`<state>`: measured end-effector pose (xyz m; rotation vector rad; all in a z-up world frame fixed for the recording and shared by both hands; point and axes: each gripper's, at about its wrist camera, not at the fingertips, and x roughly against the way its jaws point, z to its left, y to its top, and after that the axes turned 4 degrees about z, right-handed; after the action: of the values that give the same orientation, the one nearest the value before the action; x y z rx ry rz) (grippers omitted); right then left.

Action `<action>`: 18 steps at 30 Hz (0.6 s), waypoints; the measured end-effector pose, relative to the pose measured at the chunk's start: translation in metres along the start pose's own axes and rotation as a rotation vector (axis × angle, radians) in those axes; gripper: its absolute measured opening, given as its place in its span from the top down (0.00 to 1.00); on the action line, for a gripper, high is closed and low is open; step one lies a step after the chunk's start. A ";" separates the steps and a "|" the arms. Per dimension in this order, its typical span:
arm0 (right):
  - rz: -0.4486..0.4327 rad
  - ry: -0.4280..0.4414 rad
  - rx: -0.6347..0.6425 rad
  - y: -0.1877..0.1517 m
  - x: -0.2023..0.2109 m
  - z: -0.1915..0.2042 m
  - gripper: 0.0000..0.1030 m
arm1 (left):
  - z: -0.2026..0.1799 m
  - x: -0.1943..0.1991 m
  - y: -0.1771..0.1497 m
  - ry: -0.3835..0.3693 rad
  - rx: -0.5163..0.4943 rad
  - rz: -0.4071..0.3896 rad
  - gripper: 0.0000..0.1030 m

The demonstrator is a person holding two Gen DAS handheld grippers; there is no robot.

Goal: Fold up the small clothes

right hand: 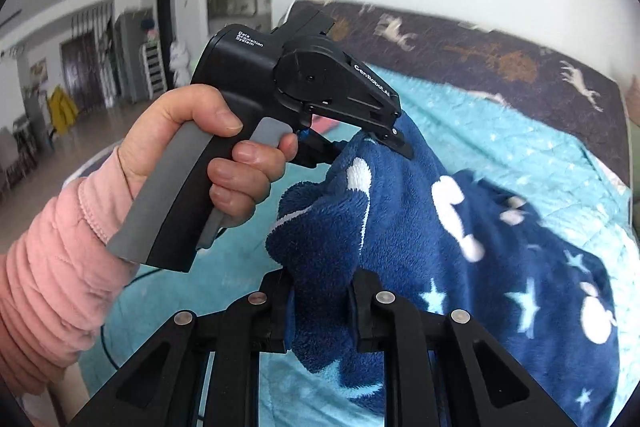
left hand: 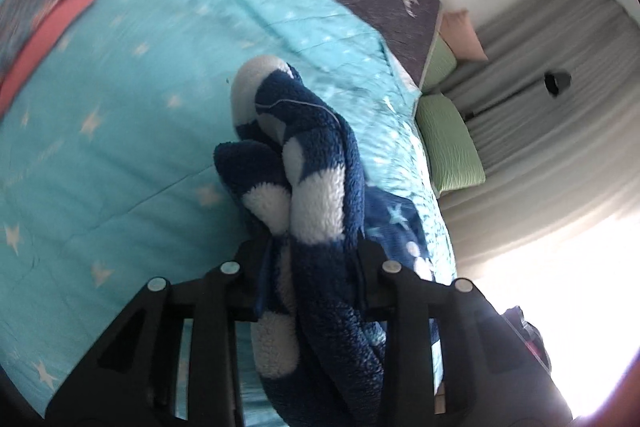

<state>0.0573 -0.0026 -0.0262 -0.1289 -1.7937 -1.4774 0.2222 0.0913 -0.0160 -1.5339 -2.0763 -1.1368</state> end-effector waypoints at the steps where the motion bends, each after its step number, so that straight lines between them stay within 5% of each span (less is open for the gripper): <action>1: -0.026 0.002 -0.040 0.000 0.011 -0.011 0.82 | -0.009 0.000 0.002 0.007 -0.023 0.000 0.67; 12: -0.192 -0.052 -0.335 -0.039 0.104 -0.113 0.82 | -0.180 -0.083 -0.016 0.117 -0.352 0.097 0.67; 18: -0.178 -0.047 -0.540 -0.078 0.119 -0.178 0.83 | -0.219 -0.160 -0.041 0.191 -0.416 0.190 0.67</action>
<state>0.0234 -0.2277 -0.0123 -0.2814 -1.4275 -2.0756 0.2023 -0.1813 0.0003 -1.6778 -1.5993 -1.6398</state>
